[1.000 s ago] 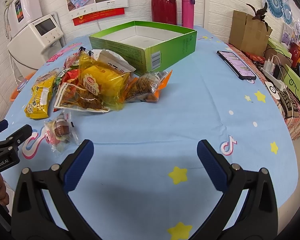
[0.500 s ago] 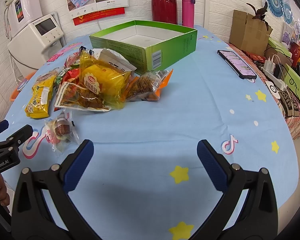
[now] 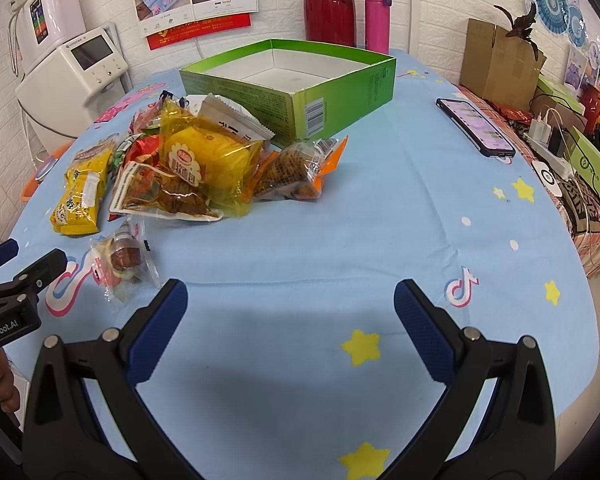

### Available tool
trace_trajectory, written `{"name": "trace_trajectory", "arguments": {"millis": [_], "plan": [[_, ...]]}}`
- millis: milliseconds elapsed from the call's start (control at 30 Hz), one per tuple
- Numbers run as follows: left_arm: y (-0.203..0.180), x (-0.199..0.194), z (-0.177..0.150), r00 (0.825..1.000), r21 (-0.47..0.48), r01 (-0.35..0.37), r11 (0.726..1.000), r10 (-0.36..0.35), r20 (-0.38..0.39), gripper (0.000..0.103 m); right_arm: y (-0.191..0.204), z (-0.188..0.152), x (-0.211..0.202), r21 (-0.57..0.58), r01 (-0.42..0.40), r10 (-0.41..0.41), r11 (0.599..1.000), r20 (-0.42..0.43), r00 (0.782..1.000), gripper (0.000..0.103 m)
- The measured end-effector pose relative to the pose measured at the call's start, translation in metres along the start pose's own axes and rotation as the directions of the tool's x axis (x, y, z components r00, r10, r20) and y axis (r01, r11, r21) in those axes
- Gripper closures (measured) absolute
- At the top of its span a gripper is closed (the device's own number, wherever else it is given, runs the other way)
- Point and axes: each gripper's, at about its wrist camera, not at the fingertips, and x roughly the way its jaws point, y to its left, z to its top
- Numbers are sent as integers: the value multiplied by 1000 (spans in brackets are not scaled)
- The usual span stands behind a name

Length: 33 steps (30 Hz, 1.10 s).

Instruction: Organize snacks

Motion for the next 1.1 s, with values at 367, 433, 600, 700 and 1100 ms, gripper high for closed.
{"name": "trace_trajectory", "arguments": {"millis": [367, 433, 600, 700, 1100], "plan": [[-2, 5, 1, 1000, 2, -1, 1000, 1, -13, 0, -1, 2, 6, 4, -7, 7, 1000, -16, 1000, 0], [-1, 7, 2, 1000, 2, -1, 1000, 1, -16, 0, -2, 3, 8, 6, -10, 10, 1000, -22, 1000, 0], [1, 14, 4, 1000, -1, 10, 1000, -10, -17, 0, -4, 4, 14, 9, -15, 15, 1000, -36, 999, 0], [2, 17, 4, 999, 7, 41, 999, -41, -25, 0, -6, 5, 18, 10, -36, 36, 999, -38, 999, 0], [-11, 9, 8, 963, 72, 268, 961, -266, -40, 0, 9, 45, 28, -99, -272, 280, 957, 83, 956, 0]]}}
